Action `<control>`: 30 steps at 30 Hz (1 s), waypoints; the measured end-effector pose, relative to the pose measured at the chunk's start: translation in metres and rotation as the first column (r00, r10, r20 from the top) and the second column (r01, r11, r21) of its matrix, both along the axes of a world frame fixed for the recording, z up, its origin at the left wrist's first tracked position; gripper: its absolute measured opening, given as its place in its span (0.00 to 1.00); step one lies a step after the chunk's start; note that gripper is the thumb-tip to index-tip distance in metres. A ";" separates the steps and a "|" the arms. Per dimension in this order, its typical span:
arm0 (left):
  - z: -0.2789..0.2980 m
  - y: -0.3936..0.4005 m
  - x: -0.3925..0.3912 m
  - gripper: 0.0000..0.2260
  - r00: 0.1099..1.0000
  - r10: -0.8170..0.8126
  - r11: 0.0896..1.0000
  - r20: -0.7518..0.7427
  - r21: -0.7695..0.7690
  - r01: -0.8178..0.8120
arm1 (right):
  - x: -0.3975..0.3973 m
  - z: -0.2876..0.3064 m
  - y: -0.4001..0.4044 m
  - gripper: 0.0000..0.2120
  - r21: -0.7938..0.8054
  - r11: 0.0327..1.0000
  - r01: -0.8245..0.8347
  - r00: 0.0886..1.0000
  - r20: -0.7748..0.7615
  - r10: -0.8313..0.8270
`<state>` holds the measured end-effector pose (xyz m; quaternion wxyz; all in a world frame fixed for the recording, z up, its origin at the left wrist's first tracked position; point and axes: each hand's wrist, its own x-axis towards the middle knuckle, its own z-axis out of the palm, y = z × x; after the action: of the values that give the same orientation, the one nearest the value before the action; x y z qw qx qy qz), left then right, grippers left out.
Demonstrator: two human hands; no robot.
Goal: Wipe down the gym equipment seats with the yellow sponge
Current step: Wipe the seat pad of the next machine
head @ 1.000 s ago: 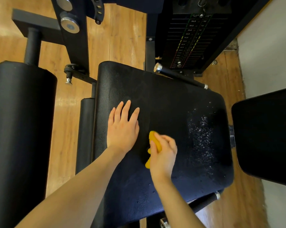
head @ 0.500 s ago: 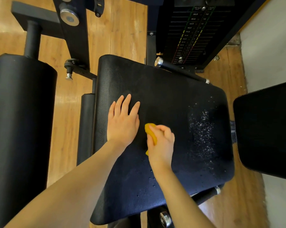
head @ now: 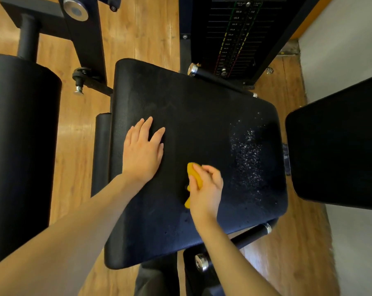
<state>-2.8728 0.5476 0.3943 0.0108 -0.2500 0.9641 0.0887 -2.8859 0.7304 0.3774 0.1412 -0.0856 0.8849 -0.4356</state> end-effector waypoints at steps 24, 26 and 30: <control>-0.005 0.054 0.052 0.21 0.999 0.047 0.994 0.024 -0.103 -0.045 | 0.036 -0.010 0.028 0.11 0.003 0.991 -0.134 0.990 -0.039 0.134; -0.006 0.054 0.051 0.21 0.999 0.046 0.993 0.024 -0.111 -0.043 | 0.011 -0.016 0.013 0.11 -0.012 0.995 -0.099 0.994 -0.055 0.098; -0.007 0.054 0.051 0.21 0.998 0.049 0.993 0.025 -0.113 -0.046 | -0.022 -0.017 -0.005 0.11 -0.006 0.998 -0.066 0.998 -0.021 0.066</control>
<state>-2.8221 0.6018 0.3877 0.0077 -0.2743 0.9611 0.0311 -2.9081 0.7259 0.3604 0.1461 -0.1199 0.8814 -0.4329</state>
